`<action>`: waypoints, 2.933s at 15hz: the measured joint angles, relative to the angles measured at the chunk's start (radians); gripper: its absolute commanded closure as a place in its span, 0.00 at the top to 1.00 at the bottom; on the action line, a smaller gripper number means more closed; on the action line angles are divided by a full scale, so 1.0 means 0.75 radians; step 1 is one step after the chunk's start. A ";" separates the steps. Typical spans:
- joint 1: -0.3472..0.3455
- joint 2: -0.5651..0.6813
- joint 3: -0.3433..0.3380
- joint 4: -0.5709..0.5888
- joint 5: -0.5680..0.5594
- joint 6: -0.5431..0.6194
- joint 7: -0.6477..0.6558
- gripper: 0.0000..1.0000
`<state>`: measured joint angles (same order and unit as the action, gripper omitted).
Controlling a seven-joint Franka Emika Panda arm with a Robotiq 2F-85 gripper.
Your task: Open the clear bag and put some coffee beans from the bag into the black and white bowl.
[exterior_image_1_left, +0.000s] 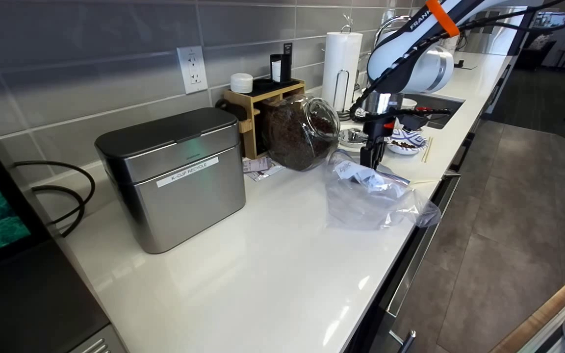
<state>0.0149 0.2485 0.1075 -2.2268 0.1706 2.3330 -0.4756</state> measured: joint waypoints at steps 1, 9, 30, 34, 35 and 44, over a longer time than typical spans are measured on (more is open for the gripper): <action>0.000 0.000 0.000 0.000 -0.003 0.000 0.002 0.51; 0.008 0.001 0.006 -0.005 -0.016 0.000 0.030 0.24; 0.005 0.006 0.007 -0.007 -0.046 0.000 0.115 0.62; 0.008 0.008 0.007 -0.007 -0.047 0.000 0.197 0.42; 0.010 0.008 0.007 -0.007 -0.048 0.000 0.212 0.29; 0.013 0.010 0.006 -0.006 -0.054 0.000 0.288 0.01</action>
<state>0.0244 0.2564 0.1124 -2.2312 0.1303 2.3330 -0.2594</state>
